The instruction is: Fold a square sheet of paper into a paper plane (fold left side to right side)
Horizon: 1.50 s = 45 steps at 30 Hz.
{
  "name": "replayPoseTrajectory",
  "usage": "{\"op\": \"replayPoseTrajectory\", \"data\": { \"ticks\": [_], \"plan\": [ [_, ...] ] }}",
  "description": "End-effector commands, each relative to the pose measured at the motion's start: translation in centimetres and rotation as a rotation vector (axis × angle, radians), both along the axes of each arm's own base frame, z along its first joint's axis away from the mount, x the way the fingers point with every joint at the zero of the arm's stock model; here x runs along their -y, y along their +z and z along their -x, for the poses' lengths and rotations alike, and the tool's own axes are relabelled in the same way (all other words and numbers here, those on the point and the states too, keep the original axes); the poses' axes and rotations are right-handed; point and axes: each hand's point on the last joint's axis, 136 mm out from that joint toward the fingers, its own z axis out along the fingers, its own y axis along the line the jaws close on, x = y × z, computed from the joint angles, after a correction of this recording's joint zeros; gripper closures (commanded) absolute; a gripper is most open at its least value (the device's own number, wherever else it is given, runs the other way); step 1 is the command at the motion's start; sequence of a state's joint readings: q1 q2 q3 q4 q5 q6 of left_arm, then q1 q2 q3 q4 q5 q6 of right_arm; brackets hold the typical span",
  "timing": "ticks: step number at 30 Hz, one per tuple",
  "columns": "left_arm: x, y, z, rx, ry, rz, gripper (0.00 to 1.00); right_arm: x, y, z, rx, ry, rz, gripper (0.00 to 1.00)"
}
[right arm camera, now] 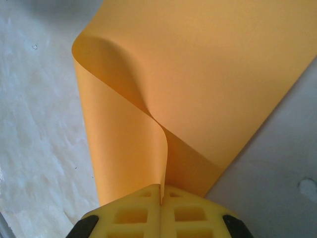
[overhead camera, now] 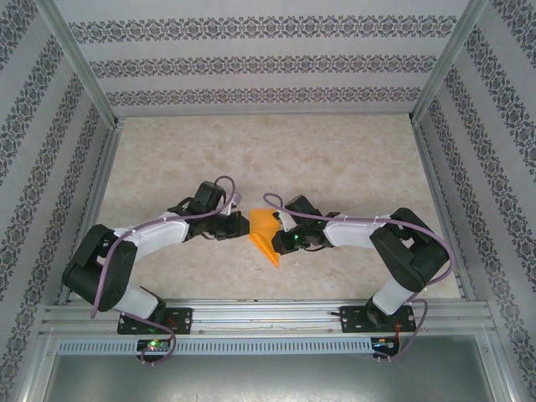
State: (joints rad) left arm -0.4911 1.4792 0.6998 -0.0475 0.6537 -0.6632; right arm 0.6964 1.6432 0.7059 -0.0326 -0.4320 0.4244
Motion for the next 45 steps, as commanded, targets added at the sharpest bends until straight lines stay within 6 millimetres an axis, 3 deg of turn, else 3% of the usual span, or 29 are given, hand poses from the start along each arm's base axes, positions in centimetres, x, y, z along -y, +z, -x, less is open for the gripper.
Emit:
{"op": "replayPoseTrajectory", "data": {
  "ticks": [1,10,19,36,41,45],
  "plan": [
    [2.9,1.6,-0.2,0.031,-0.024,0.13,0.89,1.5,-2.5,1.3,-0.064,-0.021,0.087,1.0],
    [5.1,-1.4,0.2,-0.035,-0.046,0.103,0.9,1.6,-2.8,1.3,-0.073,-0.021,0.093,1.0],
    [4.1,-4.3,0.7,-0.09,-0.036,0.017,0.9,1.6,-2.9,1.4,-0.077,-0.02,0.1,1.0],
    [3.0,-7.0,1.2,-0.136,-0.021,-0.068,0.91,1.8,-2.9,1.4,-0.079,-0.024,0.106,1.0],
    [2.6,-8.2,1.3,-0.16,-0.002,-0.102,0.92,1.5,-2.2,1.1,-0.074,-0.031,0.085,1.0],
    [1.9,-8.7,1.6,-0.178,0.012,-0.14,0.94,1.1,-0.6,0.2,-0.053,-0.05,0.036,1.0]
  ]
}}
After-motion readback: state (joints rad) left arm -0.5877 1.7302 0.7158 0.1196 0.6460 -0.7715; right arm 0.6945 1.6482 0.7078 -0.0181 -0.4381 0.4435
